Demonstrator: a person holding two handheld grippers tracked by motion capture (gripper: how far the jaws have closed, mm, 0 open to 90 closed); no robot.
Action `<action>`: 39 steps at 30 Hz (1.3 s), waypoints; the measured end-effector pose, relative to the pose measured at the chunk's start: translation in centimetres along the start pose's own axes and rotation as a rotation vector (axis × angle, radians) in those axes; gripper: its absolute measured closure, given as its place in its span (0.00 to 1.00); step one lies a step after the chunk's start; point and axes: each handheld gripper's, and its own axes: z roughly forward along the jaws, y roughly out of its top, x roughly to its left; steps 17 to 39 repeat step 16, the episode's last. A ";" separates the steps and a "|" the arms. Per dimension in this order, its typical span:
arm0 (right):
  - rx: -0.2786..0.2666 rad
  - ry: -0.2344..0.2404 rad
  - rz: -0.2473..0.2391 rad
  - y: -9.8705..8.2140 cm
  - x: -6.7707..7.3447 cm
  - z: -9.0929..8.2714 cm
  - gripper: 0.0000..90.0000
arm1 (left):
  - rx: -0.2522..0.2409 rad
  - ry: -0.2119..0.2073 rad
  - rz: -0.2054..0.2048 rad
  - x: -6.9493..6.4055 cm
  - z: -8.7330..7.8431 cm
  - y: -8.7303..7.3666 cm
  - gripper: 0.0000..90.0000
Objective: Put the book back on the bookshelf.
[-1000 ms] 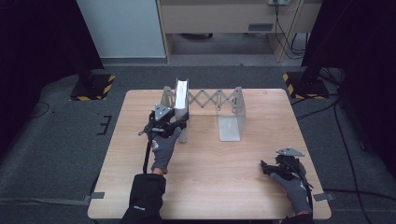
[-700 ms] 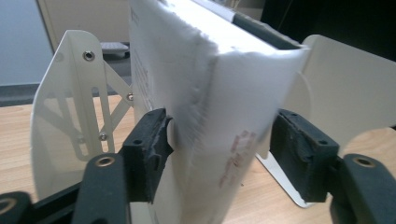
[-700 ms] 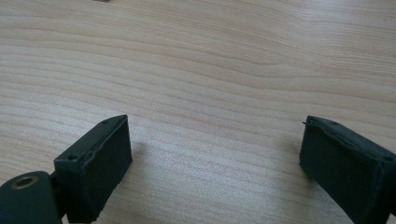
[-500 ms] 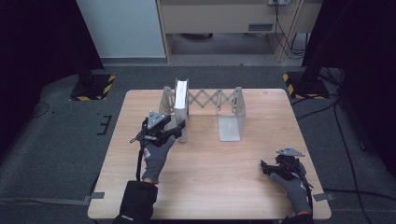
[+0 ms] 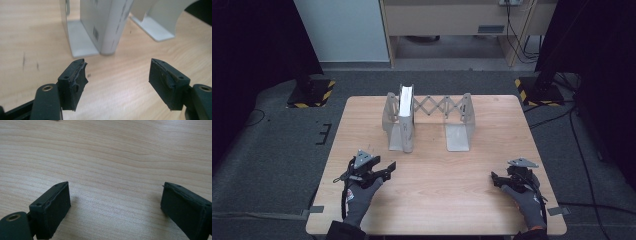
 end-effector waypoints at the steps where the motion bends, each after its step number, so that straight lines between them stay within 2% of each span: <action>1: 0.000 0.000 0.000 0.0 0.0 0.0 0.10 | 0.013 0.004 0.001 0.1 0.1 -0.4 0.32; 4: 0.000 -0.001 0.000 0.0 0.0 0.0 0.10 | 0.064 0.016 0.002 0.6 0.4 -1.7 0.32; 6: 0.000 0.000 0.002 0.0 0.0 0.0 0.10 | 0.074 0.020 0.002 0.7 0.5 -2.0 0.32; 10: 0.002 -0.006 -0.003 0.0 0.0 -0.1 0.11 | 0.143 0.100 0.066 1.3 0.6 -3.3 0.30; 12: -0.001 -0.012 -0.017 0.1 0.0 -0.2 0.11 | 0.156 0.108 0.068 1.8 0.7 -3.6 0.29; 15: -0.003 -0.011 -0.012 0.2 0.0 -0.3 0.11 | 0.158 0.135 0.070 2.5 0.7 -3.7 0.28; 39: -0.003 -0.011 -0.012 0.2 0.0 -0.3 0.11 | 0.158 0.135 0.070 2.5 0.7 -3.7 0.28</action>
